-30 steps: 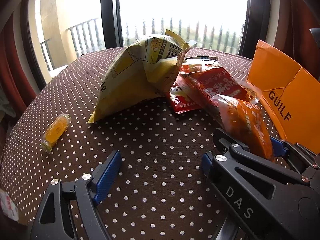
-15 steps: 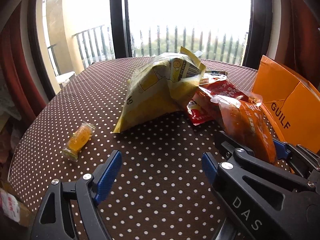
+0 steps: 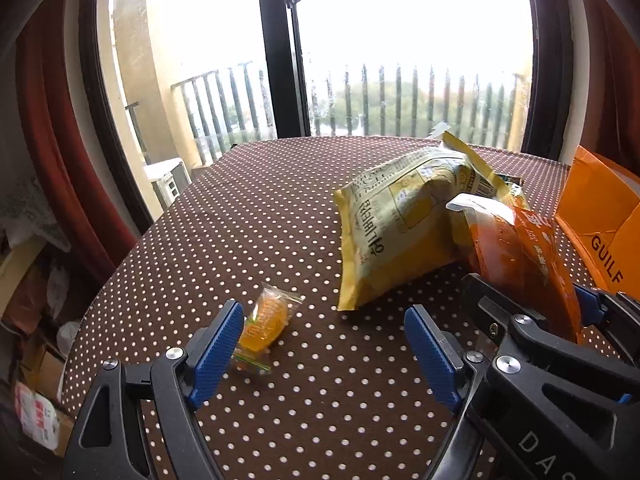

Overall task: Organize snacks
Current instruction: 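Grasp the orange packet with the right tool while the left tool grasps the small orange jelly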

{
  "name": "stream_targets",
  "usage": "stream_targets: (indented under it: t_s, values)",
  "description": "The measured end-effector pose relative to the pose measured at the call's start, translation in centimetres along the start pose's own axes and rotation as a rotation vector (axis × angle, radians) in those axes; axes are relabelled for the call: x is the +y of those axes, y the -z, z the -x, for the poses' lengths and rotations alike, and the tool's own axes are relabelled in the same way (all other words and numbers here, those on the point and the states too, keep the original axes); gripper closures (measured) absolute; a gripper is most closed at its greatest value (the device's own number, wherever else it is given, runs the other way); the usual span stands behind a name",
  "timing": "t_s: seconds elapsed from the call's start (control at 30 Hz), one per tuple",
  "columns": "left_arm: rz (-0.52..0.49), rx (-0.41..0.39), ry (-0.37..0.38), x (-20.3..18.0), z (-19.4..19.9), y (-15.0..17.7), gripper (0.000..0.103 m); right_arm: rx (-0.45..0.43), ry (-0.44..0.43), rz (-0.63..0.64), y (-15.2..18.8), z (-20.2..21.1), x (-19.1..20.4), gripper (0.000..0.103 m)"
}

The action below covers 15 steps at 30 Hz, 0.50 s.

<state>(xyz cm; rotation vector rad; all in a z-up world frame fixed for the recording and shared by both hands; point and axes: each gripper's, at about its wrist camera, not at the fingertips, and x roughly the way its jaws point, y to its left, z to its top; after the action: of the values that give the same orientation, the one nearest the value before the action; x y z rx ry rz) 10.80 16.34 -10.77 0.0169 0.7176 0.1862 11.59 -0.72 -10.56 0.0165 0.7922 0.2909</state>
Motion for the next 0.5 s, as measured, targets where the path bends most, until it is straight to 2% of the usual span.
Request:
stream_targets:
  t_s: [0.3,0.43,0.5]
  values:
    - [-0.011,0.053,0.007,1.2,-3.0,-0.7,0.022,0.022,-0.012,-0.005,-0.3,-2.2,1.6,0.042]
    - [-0.002,0.086,0.022,1.4,-4.2,-0.5,0.027,0.041,-0.018,-0.005,-0.2,-3.2,2.3,0.042]
    - [0.002,0.098,0.018,1.4,-4.6,-0.4,0.032,0.048,-0.017,-0.004,-0.1,-3.6,2.4,0.042]
